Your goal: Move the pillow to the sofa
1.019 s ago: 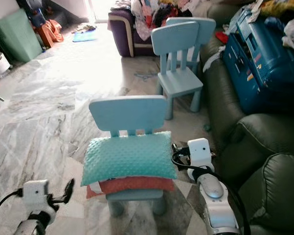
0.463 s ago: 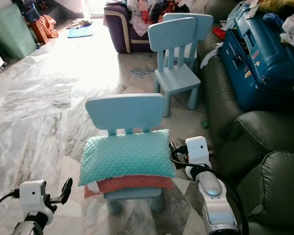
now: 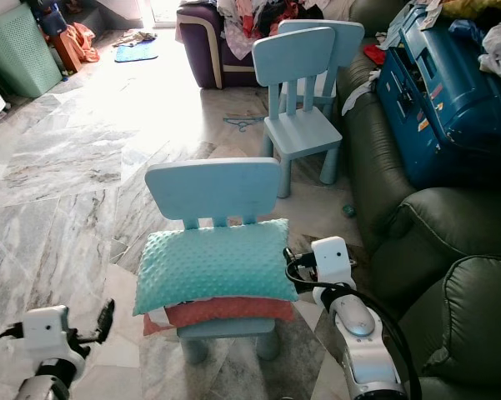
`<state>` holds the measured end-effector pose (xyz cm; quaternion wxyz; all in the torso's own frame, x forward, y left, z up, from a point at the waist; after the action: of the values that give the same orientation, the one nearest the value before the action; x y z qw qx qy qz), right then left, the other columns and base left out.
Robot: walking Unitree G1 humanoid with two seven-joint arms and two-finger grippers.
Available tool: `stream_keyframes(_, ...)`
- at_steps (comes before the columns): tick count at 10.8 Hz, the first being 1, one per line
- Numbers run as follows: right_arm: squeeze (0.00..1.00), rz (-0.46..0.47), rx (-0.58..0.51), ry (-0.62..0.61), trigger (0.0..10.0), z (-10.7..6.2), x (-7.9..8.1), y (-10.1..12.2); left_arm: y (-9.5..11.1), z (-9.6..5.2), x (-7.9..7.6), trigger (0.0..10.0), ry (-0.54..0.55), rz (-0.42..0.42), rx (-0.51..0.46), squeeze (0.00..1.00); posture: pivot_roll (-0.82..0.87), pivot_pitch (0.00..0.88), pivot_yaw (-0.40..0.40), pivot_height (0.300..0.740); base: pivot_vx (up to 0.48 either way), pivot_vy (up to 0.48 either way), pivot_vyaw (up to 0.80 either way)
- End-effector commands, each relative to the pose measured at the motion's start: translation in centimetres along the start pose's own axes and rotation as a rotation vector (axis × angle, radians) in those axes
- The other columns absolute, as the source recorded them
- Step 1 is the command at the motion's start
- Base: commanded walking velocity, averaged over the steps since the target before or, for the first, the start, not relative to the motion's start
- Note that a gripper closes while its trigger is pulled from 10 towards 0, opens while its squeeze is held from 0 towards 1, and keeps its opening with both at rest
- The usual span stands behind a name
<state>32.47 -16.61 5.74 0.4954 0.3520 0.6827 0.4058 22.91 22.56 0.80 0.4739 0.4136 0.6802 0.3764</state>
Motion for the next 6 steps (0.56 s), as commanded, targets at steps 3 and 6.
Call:
stream_keyframes(3, 0.0, 0.003, -0.007, 0.018, 10.0, 0.23, 0.37, -0.17, 0.43, -0.1, 0.52, 10.0, 0.022, 0.003, -0.018, 0.0, -0.16, 0.147, 0.048, 0.74, 0.0, 0.0, 0.0)
stream_keyframes(6, 0.0, 0.002, -0.008, 0.03, 10.0, 0.08, 0.49, -0.46, 0.15, -0.44, 0.65, 10.0, 0.03, 0.003, -0.012, 0.0, -0.16, 0.157, 0.046, 0.74, 0.0, 0.0, 0.0)
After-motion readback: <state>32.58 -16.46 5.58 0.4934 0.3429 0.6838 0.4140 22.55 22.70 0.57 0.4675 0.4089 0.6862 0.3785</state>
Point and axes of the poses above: a point about 5 cm out from each wrist's last joint towards the gripper, its own z axis pointing out of the wrist towards the gripper, its own y axis along the axis of the wrist's last joint, x = y × z, the point moved 4 cm from there along z, pointing out of the wrist towards the gripper, and after that the axes turned 15 degrees about -z, right-handed, at the moved point
